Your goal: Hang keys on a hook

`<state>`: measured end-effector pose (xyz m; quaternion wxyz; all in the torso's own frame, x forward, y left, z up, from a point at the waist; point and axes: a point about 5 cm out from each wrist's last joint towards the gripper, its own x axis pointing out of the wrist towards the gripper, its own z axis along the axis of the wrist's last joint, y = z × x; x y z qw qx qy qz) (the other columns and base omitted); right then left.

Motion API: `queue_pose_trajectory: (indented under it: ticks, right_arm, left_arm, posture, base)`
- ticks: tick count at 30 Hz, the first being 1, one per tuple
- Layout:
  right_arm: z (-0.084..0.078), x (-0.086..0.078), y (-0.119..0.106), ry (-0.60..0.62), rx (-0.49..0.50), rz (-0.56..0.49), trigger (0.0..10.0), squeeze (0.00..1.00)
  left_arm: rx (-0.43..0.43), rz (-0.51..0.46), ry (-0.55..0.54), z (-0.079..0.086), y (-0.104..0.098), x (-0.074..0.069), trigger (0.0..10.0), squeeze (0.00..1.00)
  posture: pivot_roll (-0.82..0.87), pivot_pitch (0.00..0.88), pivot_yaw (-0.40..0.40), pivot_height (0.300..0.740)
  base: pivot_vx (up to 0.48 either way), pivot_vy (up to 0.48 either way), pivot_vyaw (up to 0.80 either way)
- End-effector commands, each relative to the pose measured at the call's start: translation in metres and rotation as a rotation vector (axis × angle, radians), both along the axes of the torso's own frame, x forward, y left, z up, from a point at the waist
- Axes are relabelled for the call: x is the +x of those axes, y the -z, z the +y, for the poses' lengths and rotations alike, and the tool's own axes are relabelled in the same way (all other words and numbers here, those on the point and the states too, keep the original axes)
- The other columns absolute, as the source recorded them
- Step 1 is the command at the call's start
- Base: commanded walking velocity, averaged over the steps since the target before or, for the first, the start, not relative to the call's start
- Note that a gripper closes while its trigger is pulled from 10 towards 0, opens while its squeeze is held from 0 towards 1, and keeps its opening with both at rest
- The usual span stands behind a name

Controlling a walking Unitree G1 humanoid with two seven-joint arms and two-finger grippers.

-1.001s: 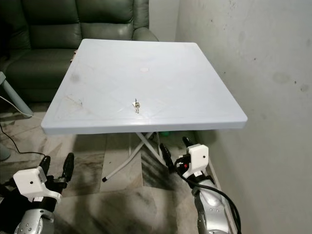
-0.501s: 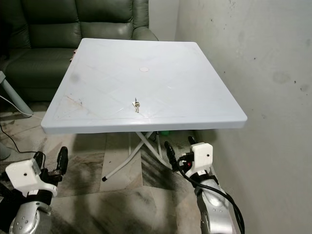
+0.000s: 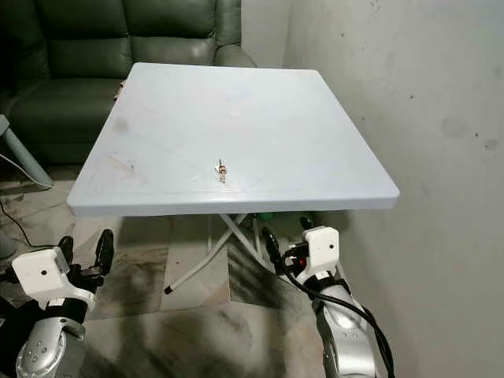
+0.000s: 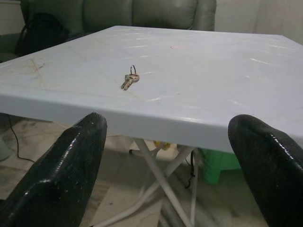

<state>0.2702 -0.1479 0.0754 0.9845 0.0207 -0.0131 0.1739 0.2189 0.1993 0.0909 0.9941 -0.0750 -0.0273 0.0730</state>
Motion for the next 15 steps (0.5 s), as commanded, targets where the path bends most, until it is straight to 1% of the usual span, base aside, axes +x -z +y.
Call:
queue_pose_trajectory:
  ticks: [1, 10, 11, 13, 15]
  right_arm:
    - [0.001, 0.0014, -0.0063, -0.006, -0.002, -0.018, 10.0, 0.0]
    - [0.0016, 0.0014, -0.0057, -0.009, -0.002, -0.015, 10.0, 0.0]
    - [0.0019, 0.0016, -0.0059, -0.011, -0.029, -0.02, 10.0, 0.0]
    - [0.002, 0.0016, -0.006, -0.012, -0.041, -0.023, 10.0, 0.0]
    - [0.0012, 0.0018, -0.0054, -0.01, -0.036, -0.016, 10.0, 0.0]
  left_arm:
    - [0.012, -0.011, 0.009, -0.0005, -0.0054, 0.0019, 10.0, 0.0]
    - [0.022, -0.022, 0.02, -0.0009, -0.009, 0.0047, 10.0, 0.0]
    - [0.021, -0.022, 0.021, -0.0011, -0.0091, 0.0052, 10.0, 0.0]
    - [0.021, -0.021, 0.022, -0.0012, -0.0091, 0.0053, 10.0, 0.0]
    - [0.017, -0.021, 0.031, -0.0035, -0.009, 0.0049, 10.0, 0.0]
  posture:
    - [-0.04, 0.0, -0.05, 0.728]
    - [-0.04, 0.0, -0.049, 0.728]
    - [-0.04, 0.0, -0.049, 0.728]
    - [-0.04, 0.0, -0.049, 0.728]
    - [-0.04, 0.0, -0.049, 0.728]
  base:
    - [0.401, 0.0, 0.0]
    - [0.46, 0.0, 0.0]
    - [0.48, 0.0, 0.0]
    - [0.48, 0.0, 0.0]
    - [0.48, 0.0, 0.42]
